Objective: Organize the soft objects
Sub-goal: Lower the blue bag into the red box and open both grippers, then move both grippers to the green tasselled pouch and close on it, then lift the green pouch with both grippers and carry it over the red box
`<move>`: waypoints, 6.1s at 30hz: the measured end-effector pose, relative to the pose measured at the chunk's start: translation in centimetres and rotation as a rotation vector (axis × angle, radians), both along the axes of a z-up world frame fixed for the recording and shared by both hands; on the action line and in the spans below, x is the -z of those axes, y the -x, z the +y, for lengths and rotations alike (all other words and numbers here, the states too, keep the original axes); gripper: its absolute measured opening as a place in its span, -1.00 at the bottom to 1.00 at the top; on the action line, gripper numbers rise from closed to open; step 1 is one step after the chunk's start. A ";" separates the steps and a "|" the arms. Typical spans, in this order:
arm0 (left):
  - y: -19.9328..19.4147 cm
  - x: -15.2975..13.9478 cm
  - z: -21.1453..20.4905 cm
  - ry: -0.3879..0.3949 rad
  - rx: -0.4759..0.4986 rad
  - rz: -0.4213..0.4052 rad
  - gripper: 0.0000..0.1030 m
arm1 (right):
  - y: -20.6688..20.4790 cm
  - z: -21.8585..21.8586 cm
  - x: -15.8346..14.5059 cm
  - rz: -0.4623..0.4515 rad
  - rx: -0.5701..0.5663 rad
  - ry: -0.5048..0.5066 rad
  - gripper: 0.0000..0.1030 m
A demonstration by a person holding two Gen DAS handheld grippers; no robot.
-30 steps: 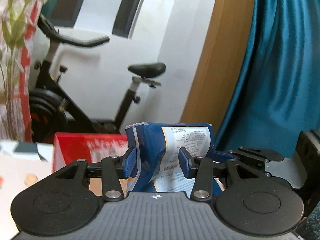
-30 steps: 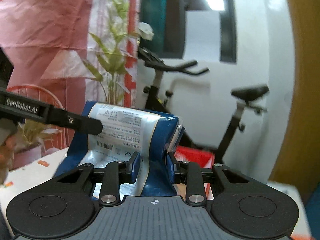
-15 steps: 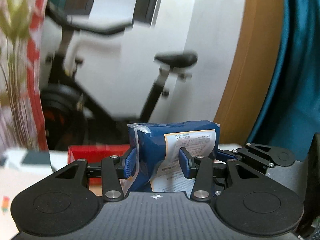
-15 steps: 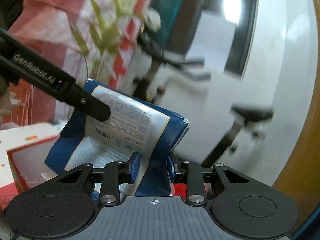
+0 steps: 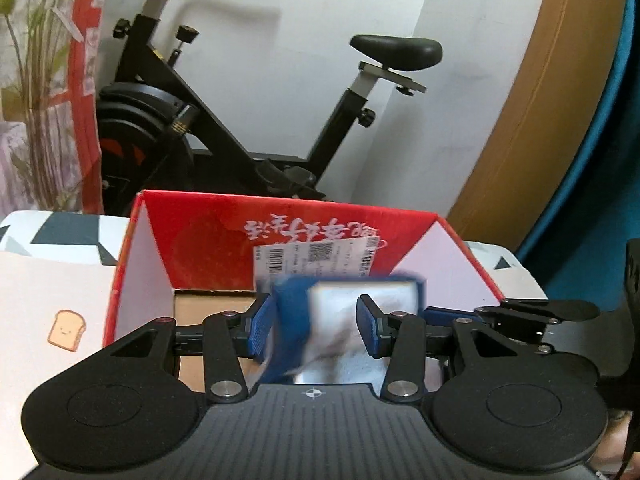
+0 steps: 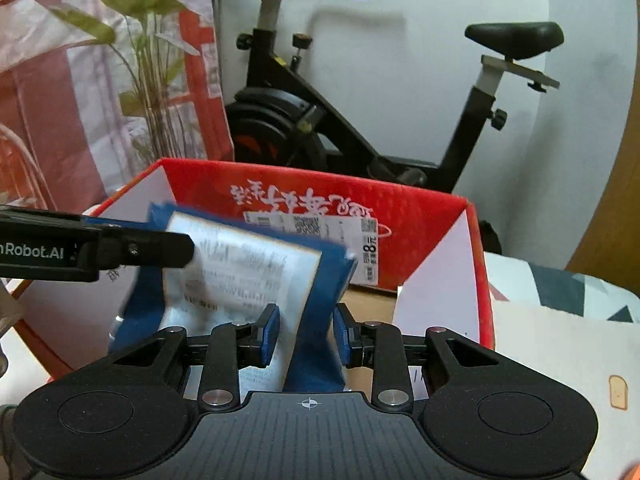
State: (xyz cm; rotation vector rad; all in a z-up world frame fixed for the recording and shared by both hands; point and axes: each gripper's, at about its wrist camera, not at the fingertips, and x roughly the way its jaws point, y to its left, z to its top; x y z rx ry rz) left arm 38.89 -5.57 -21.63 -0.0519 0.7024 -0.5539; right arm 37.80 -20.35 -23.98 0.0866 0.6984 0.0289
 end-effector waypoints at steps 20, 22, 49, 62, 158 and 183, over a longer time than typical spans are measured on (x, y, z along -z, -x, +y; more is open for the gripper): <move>9.3 -4.4 4.2 -0.111 -0.014 -0.163 -0.04 | 9.2 -0.5 -3.5 -0.146 0.086 -0.048 0.13; 10.9 -4.5 5.0 -0.100 -0.023 -0.155 -0.04 | 10.6 0.1 -3.5 -0.164 0.086 -0.051 0.13; 20.9 3.5 12.2 0.062 -0.279 0.107 -0.37 | 23.4 7.7 4.6 -0.154 -0.026 -0.179 -0.34; 21.8 5.1 11.3 0.131 -0.224 0.098 -0.30 | 23.5 10.2 5.7 -0.079 -0.144 -0.170 -0.18; 21.6 -4.4 9.1 0.439 -0.051 -0.011 -0.09 | 24.1 8.7 -6.7 -0.352 -0.273 -0.181 -0.26; 5.2 -8.0 -1.0 0.412 0.073 -0.039 -0.08 | 7.6 -3.6 -11.4 -0.325 -0.255 -0.148 -0.25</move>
